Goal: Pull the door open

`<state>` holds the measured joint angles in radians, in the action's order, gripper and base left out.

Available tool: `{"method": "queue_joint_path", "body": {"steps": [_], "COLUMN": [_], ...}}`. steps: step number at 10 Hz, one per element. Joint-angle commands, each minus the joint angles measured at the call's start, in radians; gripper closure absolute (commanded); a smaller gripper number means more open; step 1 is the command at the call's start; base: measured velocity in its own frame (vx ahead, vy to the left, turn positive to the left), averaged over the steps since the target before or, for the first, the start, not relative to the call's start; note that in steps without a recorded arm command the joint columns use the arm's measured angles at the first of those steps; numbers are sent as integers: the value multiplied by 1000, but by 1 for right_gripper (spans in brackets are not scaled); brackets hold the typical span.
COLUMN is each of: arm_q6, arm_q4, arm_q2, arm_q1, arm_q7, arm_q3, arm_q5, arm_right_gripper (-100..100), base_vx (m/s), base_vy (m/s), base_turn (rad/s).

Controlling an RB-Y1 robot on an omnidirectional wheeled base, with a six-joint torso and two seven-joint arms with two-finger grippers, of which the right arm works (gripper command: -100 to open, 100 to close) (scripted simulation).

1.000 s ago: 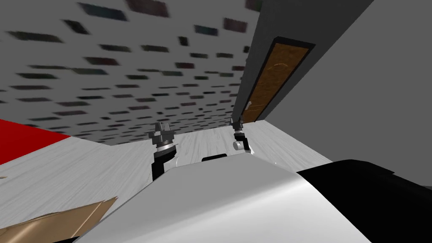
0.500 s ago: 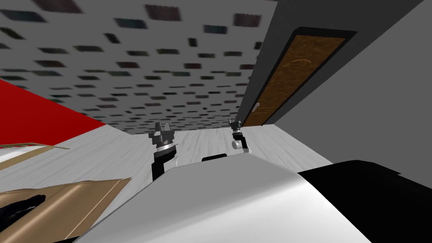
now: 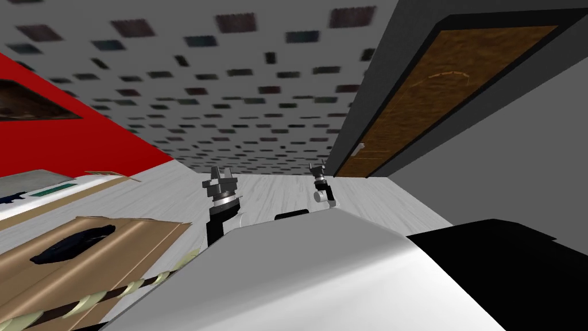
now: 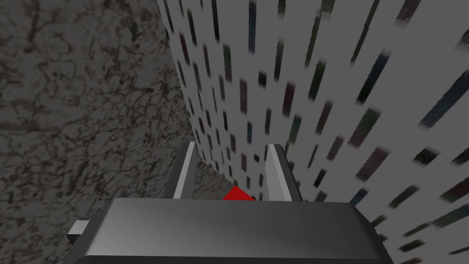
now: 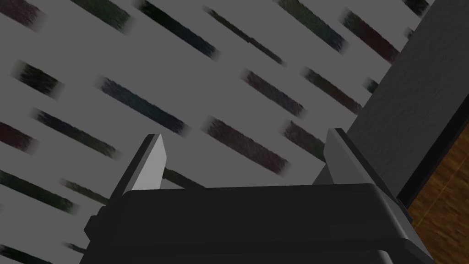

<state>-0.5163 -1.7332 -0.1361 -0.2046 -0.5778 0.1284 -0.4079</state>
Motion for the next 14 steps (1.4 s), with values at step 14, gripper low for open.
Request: {"method": "queue_joint_path", "body": {"steps": [14], "arm_q6": [38], "arm_q4": [179], "arm_q2": [-48], "arm_q1": [101], "arm_q7": [-170], "arm_q3": [52], "arm_q5": [-123], "arm_right_gripper": [-100], "base_vx": [-25], "base_vy": [-184], "base_turn": [113]}}
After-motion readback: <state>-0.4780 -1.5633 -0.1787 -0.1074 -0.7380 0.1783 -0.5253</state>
